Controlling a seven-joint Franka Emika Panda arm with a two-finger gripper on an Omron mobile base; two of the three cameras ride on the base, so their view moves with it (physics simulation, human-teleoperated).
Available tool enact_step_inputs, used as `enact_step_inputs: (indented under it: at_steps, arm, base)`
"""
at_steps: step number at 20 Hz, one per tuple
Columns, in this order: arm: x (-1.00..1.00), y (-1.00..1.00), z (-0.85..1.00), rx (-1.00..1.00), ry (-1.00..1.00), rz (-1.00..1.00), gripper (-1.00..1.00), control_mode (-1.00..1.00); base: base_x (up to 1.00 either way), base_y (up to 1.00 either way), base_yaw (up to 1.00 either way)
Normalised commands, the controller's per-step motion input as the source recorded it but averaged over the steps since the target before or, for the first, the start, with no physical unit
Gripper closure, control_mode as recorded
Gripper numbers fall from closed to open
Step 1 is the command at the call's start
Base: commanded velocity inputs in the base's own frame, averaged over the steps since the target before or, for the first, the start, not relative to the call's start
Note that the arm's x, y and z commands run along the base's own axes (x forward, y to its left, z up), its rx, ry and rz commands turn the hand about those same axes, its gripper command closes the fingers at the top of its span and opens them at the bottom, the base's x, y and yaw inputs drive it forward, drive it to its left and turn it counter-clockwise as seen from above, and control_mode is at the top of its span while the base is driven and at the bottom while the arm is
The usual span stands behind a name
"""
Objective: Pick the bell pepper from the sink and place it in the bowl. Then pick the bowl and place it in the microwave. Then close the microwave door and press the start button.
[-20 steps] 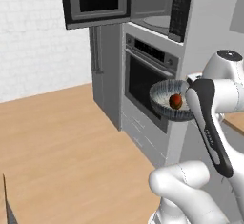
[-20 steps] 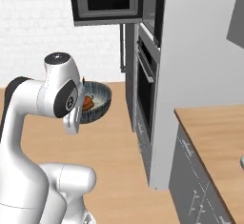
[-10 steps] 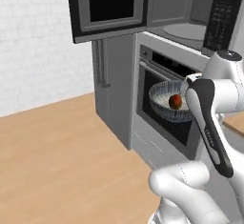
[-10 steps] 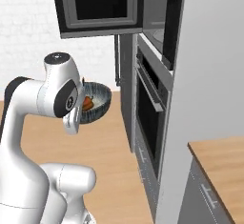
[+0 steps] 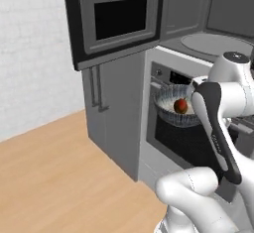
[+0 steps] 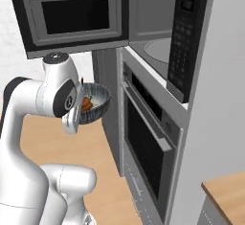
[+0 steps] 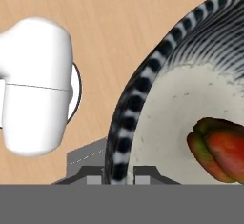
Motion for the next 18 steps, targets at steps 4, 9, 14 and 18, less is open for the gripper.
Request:
enact_step_inputs:
  at_steps: [4, 9, 14, 18]
  arm:
    - [0.00, 0.00, 0.00, 0.00, 0.00, 0.00, 1.00, 1.00]
    - [0.00, 0.00, 0.00, 0.00, 0.00, 0.00, 1.00, 1.00]
    - [0.00, 0.00, 0.00, 0.00, 0.00, 0.00, 1.00, 1.00]
    - [0.00, 0.00, 0.00, 0.00, 0.00, 0.00, 1.00, 1.00]
  base:
    - [0.68, 0.01, -0.43]
    - [0.20, 0.11, -0.50]
    - [0.65, 0.34, -0.38]
    - [0.71, 0.16, -0.13]
